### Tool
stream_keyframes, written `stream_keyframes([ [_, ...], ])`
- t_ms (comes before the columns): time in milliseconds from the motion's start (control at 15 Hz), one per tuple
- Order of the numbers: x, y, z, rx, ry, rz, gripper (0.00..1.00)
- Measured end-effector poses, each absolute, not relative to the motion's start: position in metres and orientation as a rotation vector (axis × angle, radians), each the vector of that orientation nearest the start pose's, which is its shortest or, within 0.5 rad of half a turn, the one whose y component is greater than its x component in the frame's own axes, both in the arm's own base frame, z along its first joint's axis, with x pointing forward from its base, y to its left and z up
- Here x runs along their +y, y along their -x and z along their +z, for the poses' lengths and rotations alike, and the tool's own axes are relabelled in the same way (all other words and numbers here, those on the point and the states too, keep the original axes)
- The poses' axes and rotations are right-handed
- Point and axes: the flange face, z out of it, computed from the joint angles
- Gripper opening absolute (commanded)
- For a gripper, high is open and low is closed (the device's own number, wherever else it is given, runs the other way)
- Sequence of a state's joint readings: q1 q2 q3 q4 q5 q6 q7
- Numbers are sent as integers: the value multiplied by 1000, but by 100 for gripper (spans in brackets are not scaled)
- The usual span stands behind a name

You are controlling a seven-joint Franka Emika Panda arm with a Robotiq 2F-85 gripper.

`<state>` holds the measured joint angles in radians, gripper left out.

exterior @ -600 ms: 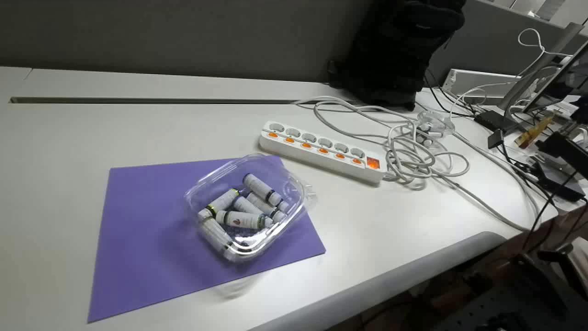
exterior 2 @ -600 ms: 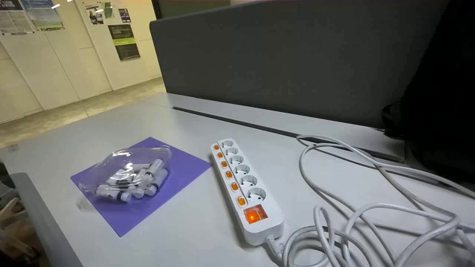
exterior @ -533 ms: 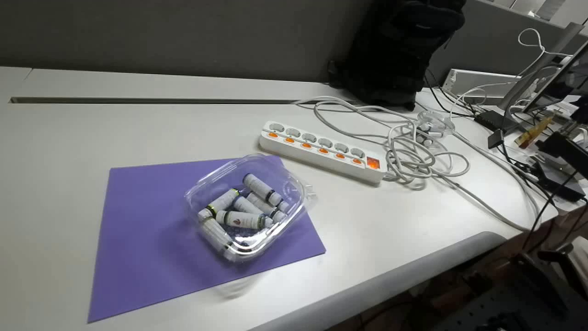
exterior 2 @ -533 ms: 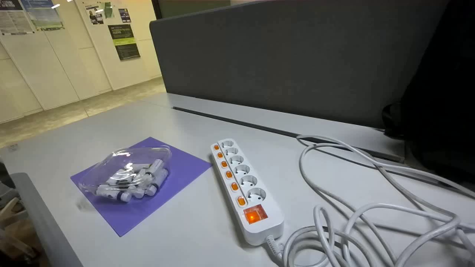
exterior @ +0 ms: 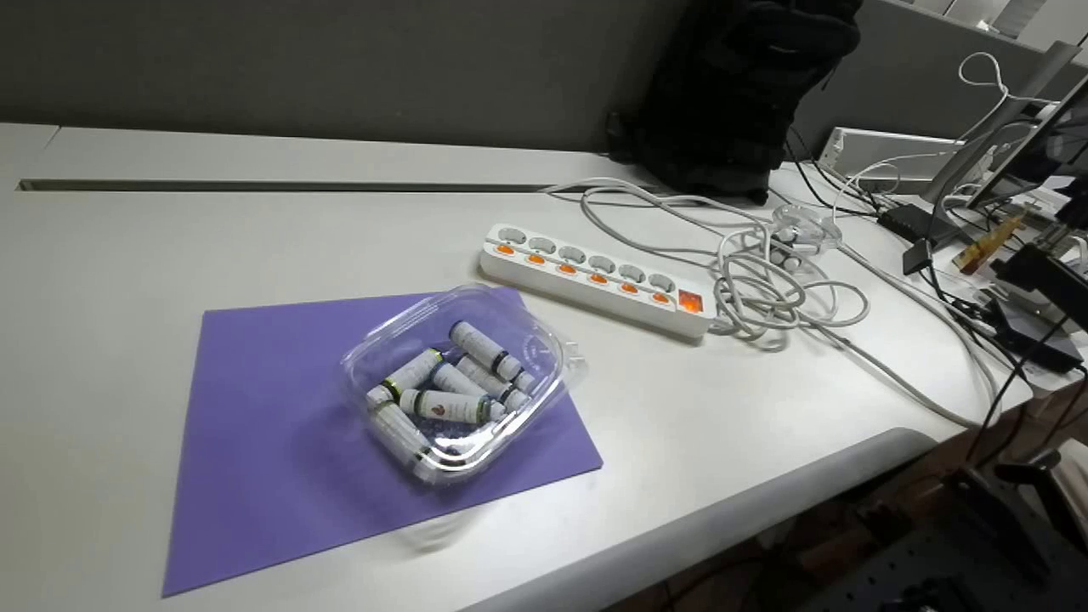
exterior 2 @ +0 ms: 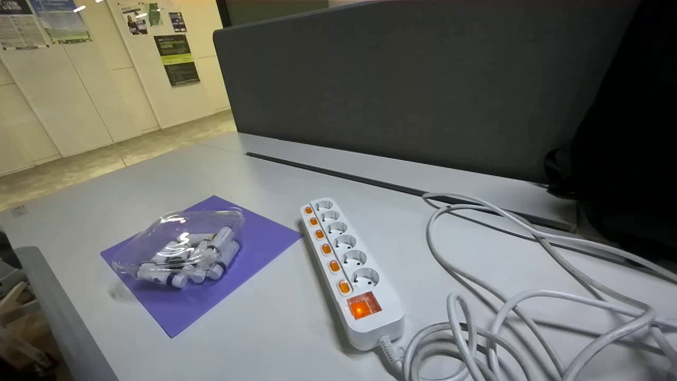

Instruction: Turn on the middle switch

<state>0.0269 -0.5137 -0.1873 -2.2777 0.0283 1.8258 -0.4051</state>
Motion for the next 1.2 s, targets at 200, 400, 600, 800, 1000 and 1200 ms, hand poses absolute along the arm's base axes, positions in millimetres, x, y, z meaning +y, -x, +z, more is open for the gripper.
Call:
stream_keyframes([
  [200, -73, -399, 551, -394, 3013, -127, 100],
  [400, -66, -404, 546, -409, 3027, -174, 100],
  [600, -53, -417, 520, -421, 3073, -271, 100],
  [800, -39, -432, 471, -412, 3141, -344, 100],
  [1000, -31, -445, 411, -349, 3210, -365, 100],
  [1200, -32, -453, 349, -265, 3273, -285, 69],
])
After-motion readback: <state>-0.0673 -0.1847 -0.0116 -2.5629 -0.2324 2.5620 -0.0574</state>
